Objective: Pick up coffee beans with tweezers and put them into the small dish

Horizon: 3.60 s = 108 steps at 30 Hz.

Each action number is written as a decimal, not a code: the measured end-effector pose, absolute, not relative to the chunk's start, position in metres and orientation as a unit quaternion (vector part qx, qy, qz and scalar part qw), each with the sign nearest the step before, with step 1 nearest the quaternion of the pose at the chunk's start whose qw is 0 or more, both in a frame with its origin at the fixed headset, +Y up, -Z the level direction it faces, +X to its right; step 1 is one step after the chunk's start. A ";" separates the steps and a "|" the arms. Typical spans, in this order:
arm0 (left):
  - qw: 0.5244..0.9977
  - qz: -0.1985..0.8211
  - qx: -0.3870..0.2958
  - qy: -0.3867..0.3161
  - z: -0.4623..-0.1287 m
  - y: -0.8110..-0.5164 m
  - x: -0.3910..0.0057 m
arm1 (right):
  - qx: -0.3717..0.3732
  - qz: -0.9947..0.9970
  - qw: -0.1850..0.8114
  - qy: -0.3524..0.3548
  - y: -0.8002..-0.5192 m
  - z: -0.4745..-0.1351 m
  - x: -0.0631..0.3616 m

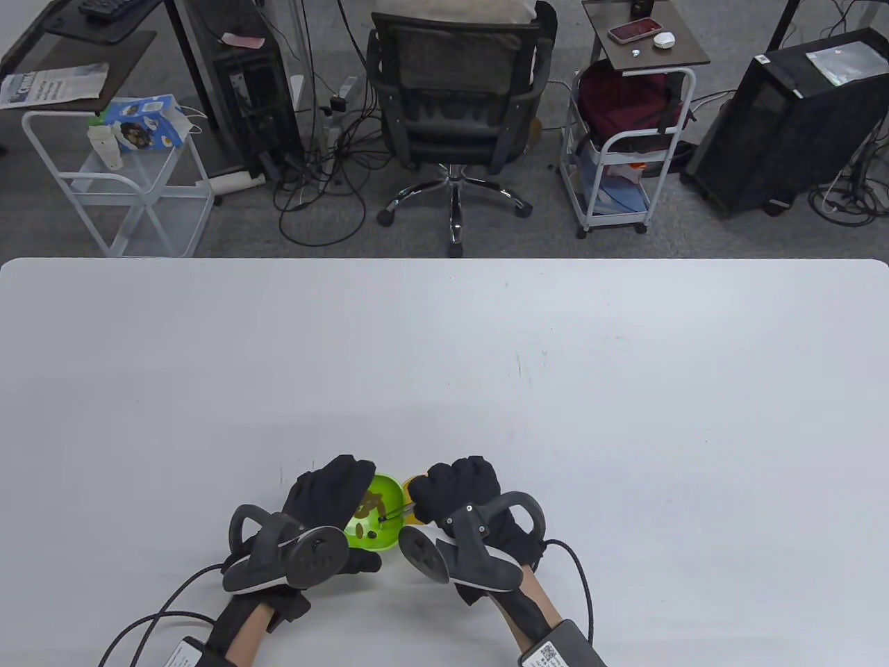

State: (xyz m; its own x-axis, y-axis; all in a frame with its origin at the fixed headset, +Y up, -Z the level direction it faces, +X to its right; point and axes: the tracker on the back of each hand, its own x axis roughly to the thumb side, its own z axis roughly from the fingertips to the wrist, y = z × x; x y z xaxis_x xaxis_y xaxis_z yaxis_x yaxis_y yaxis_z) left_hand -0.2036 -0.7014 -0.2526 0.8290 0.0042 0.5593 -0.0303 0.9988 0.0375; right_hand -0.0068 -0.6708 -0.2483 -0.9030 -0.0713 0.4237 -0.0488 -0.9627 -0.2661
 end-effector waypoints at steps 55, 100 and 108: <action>0.955 0.014 0.025 -0.294 -0.251 -0.700 -0.206 | -0.254 -0.960 -0.052 0.106 -0.692 -0.253 -0.002; 0.955 0.013 0.030 -0.296 -0.250 -0.699 -0.206 | -0.265 -0.951 0.071 0.145 -0.689 -0.245 -0.023; 0.955 0.011 0.031 -0.296 -0.249 -0.699 -0.206 | -0.263 -0.950 0.081 0.149 -0.688 -0.244 -0.025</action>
